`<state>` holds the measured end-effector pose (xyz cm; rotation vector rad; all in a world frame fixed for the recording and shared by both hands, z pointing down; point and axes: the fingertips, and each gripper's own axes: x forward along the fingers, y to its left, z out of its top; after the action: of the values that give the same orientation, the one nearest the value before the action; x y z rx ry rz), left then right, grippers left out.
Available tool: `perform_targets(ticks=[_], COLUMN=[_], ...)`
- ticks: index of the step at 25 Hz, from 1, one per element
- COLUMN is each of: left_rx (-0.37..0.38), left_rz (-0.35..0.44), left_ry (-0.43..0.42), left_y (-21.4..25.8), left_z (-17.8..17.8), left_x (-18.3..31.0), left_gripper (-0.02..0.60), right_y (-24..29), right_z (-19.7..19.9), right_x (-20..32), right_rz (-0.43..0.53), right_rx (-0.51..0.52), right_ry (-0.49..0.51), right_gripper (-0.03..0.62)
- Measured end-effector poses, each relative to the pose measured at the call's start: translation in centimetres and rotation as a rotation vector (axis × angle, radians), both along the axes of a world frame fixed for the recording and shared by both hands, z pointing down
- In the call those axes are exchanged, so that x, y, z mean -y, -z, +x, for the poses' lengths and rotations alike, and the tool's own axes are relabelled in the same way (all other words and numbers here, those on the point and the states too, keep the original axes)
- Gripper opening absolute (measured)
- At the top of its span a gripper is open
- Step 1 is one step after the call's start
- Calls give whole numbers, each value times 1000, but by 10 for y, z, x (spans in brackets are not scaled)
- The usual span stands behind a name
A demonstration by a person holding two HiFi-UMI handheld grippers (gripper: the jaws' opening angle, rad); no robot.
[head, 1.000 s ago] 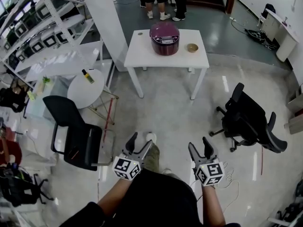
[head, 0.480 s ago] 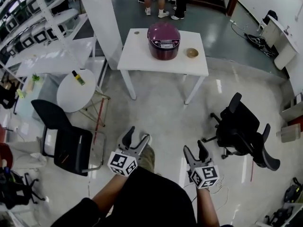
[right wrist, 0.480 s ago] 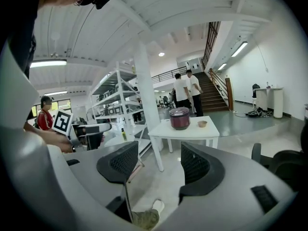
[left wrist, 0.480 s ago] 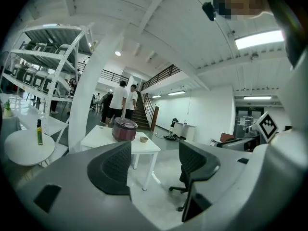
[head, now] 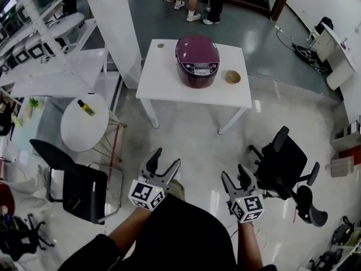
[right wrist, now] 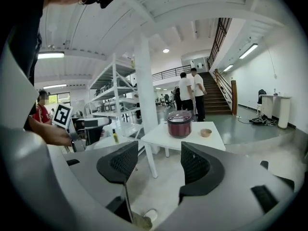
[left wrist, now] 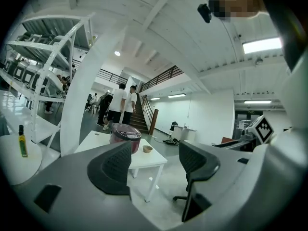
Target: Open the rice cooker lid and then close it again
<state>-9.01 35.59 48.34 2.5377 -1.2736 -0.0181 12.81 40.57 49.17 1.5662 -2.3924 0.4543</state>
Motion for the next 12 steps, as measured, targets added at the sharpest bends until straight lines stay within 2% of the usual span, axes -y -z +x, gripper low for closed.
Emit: perform_targets(ticks=[3, 6, 7, 10, 12], left_rx=[7, -2, -4, -15, -25], left_rz=[19, 28, 32, 46, 37], left_ry=[-38, -68, -76, -89, -93], left_y=[1, 5, 6, 8, 7], left_z=[4, 6, 5, -1, -6], left_x=[48, 92, 105, 141, 160], left_gripper=[287, 287, 287, 288, 288], right_y=[3, 7, 11, 22, 23], right_z=[3, 1, -2, -17, -29], right_x=[44, 84, 97, 132, 154], right_rz=[-18, -23, -23, -28, -20], right_rx=[71, 44, 48, 147, 133], right_ry=[-45, -77, -86, -109, -99], right_gripper=[244, 244, 244, 244, 244])
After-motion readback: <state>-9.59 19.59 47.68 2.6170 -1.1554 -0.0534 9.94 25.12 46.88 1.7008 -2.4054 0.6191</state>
